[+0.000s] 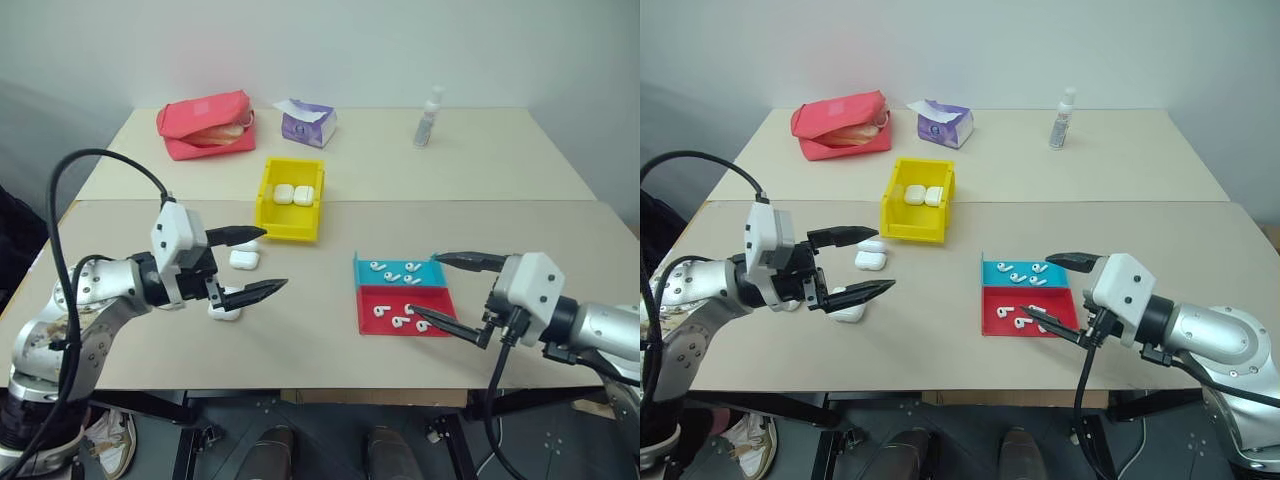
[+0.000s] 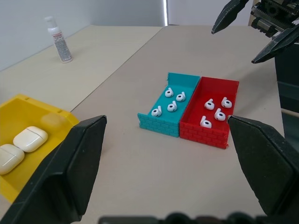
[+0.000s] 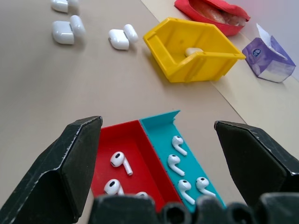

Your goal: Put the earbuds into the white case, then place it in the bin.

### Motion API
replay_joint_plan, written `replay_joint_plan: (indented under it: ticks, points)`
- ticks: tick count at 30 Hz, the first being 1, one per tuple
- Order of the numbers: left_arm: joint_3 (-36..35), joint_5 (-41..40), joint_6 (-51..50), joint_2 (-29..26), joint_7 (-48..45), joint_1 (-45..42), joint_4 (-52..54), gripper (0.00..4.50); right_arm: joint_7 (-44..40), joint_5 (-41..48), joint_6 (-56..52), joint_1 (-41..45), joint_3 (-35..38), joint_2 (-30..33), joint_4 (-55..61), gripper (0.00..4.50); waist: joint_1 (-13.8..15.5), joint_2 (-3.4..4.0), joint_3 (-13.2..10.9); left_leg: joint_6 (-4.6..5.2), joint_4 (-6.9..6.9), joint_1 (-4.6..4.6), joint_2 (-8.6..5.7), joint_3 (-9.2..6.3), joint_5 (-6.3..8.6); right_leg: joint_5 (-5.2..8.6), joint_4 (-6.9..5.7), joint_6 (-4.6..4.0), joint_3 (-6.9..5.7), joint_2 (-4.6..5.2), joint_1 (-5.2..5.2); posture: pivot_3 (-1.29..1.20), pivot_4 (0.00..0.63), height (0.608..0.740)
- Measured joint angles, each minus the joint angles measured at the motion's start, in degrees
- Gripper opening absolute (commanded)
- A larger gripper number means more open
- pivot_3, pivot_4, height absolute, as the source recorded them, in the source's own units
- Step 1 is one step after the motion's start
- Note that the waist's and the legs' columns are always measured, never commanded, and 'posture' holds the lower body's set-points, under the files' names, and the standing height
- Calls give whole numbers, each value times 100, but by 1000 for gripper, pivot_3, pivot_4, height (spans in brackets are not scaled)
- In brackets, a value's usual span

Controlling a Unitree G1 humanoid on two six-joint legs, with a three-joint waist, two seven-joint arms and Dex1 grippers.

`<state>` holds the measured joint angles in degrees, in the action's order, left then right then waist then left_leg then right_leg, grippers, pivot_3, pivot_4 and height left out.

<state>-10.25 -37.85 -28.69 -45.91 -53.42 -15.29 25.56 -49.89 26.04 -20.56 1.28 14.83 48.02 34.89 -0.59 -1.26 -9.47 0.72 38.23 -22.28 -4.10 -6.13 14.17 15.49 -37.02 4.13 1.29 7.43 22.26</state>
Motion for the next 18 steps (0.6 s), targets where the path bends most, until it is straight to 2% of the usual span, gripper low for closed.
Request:
replay_joint_plan:
  ticks: [6,12,18]
  points:
    - [-113,-175,-226,-78,32,69,23,4500,-49,0,2,81,-1,1,-113,4471,-1,0,0,0,-1,-2,0,1,0,0,1,0,1,0,2,0,150,740]
    - [-202,23,-200,-89,353,243,127,4500,-75,0,2,71,-4,0,-127,4471,1,0,0,0,-3,0,0,2,0,0,0,0,3,0,1,0,150,740]
    - [22,1107,-252,-364,1075,432,518,4500,-178,0,1,110,-3,108,-187,4471,3,-1,0,0,-6,0,0,6,0,0,1,0,8,0,4,0,150,740]
